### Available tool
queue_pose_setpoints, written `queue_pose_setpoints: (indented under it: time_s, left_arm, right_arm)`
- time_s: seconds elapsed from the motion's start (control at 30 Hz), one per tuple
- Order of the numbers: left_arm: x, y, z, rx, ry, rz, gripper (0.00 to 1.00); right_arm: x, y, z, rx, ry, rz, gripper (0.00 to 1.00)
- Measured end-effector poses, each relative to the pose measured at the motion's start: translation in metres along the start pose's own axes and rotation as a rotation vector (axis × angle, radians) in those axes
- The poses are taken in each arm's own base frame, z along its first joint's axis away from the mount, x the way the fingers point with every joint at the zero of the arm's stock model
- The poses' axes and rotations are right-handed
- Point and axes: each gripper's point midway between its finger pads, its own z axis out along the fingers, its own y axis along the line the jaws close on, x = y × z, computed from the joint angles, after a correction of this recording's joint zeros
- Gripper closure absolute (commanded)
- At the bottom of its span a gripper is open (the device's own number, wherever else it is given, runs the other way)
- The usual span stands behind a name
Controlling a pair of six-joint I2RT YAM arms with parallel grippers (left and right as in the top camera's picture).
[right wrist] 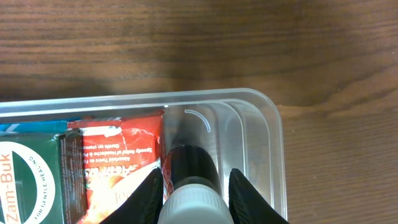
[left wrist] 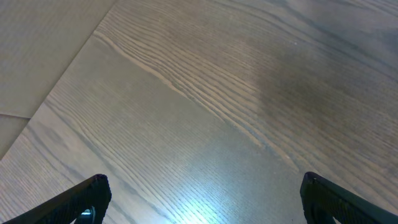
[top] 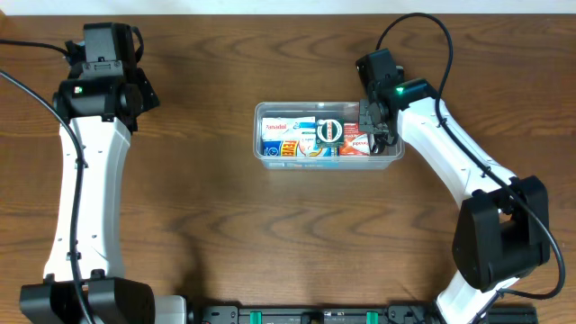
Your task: Pack container
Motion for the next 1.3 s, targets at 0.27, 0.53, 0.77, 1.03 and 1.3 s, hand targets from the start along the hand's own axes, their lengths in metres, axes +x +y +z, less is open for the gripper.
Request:
queue_pose_setpoints:
  time_s: [0.27,0.53,0.77,1.03,1.3]
  left_arm:
    - [0.0,0.0,0.0,0.0,0.0,0.0,0.02]
    - [0.0,0.0,0.0,0.0,0.0,0.0,0.02]
    - [0.0,0.0,0.0,0.0,0.0,0.0,0.02]
    - [0.0,0.0,0.0,0.0,0.0,0.0,0.02]
    - [0.0,0.0,0.0,0.0,0.0,0.0,0.02]
  right_arm:
    - [0.002,-0.001,0.0,0.003,0.007,-0.01,0.58]
    - [-0.004,0.001,0.0,-0.006,-0.015,-0.039,0.5]
    - [-0.014,-0.001,-0.023,-0.026,-0.07,-0.075,0.39]
    - [-0.03,-0.034,-0.145,-0.174,-0.285,-0.034,0.3]
    - [0.018,-0.073,-0.259,-0.273,-0.463,-0.055,0.26]
